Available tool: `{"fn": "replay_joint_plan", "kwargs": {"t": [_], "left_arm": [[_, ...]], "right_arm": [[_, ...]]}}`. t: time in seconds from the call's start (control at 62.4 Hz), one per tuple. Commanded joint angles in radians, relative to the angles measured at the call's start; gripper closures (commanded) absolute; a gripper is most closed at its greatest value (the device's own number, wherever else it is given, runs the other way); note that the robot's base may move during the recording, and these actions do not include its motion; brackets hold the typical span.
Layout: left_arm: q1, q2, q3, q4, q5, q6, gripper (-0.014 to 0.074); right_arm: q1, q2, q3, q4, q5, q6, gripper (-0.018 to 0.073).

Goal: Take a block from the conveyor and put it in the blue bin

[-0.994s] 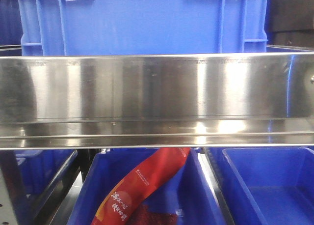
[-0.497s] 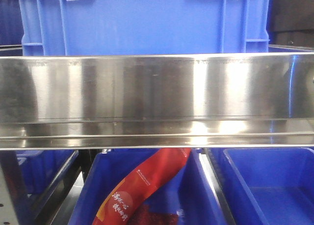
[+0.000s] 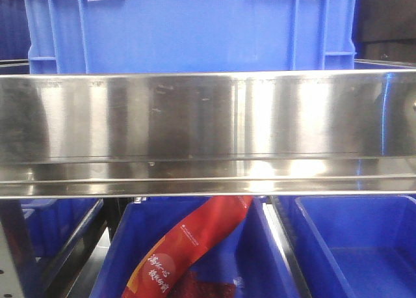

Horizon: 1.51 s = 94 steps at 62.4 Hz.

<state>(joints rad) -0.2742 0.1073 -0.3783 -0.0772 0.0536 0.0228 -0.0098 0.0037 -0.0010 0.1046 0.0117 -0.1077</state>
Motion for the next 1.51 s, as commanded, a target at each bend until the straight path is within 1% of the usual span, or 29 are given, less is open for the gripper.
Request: {"fn": "replay_joint_plan", "kwargs": {"t": [0.0, 0.144, 0.224, 0.288, 0.337, 0.385, 0.465, 0.577, 0.641, 0.689, 0.737, 0.769, 0.817, 0.946, 1.106, 1.122, 1.186, 1.491], "left_arm": [[0.002, -0.005, -0.001, -0.001, -0.017, 0.000, 0.0708], [0.002, -0.005, -0.001, -0.001, -0.017, 0.000, 0.0708], [0.002, -0.005, 0.039, 0.001, -0.082, 0.000, 0.0708], [0.018, -0.013, 0.078, 0.004, -0.127, 0.000, 0.0708], [0.047, -0.025, 0.121, 0.004, -0.158, 0.000, 0.0708], [0.082, -0.041, 0.159, 0.004, -0.155, 0.000, 0.0708], [0.151, -0.085, 0.231, 0.013, -0.108, 0.000, 0.0708], [0.239, -0.107, 0.294, 0.069, 0.009, 0.000, 0.0708], [0.272, -0.107, 0.326, 0.083, 0.016, 0.000, 0.0708], [0.286, -0.107, 0.352, 0.083, -0.006, 0.000, 0.0708], [0.292, -0.107, 0.378, 0.083, -0.054, 0.000, 0.0708], [0.292, -0.107, 0.378, 0.083, -0.107, 0.000, 0.0708], [0.292, -0.107, 0.378, 0.095, -0.043, 0.000, 0.0708], [0.292, -0.107, 0.378, 0.101, -0.025, 0.000, 0.0708], [0.292, -0.107, 0.378, 0.101, -0.045, 0.000, 0.0708], [0.292, -0.107, 0.378, 0.101, -0.069, 0.000, 0.0708], [0.292, -0.107, 0.378, 0.101, -0.099, 0.000, 0.0708], [0.292, -0.107, 0.378, 0.101, -0.095, 0.000, 0.0708]], "right_arm": [[-0.005, -0.004, 0.001, -0.002, -0.019, -0.007, 0.0721], [-0.005, -0.004, 0.001, -0.002, -0.019, -0.007, 0.0721], [-0.005, -0.004, 0.001, -0.002, -0.019, -0.007, 0.0721], [-0.005, -0.004, 0.001, -0.002, -0.019, -0.007, 0.0721], [-0.005, -0.004, 0.001, -0.002, -0.019, -0.007, 0.0721], [-0.005, -0.004, 0.001, -0.002, -0.019, -0.007, 0.0721], [-0.005, -0.004, 0.001, -0.002, -0.019, -0.007, 0.0721], [-0.005, -0.004, 0.001, -0.002, -0.019, -0.007, 0.0721], [-0.005, -0.004, 0.001, -0.002, -0.019, -0.007, 0.0721], [-0.005, -0.004, 0.001, -0.002, -0.019, -0.007, 0.0721], [-0.005, -0.004, 0.001, -0.002, -0.019, -0.007, 0.0721], [-0.005, -0.004, 0.001, -0.002, -0.019, -0.007, 0.0721], [-0.005, -0.004, 0.001, -0.002, -0.019, -0.007, 0.0721], [-0.005, -0.004, 0.001, -0.002, -0.019, -0.007, 0.0721], [-0.005, -0.004, 0.001, -0.002, -0.019, -0.007, 0.0721], [-0.005, -0.004, 0.001, -0.002, -0.019, -0.007, 0.0721], [-0.005, -0.004, 0.001, -0.002, -0.019, -0.007, 0.0721], [-0.005, -0.004, 0.001, -0.002, -0.019, -0.007, 0.0721]]}}
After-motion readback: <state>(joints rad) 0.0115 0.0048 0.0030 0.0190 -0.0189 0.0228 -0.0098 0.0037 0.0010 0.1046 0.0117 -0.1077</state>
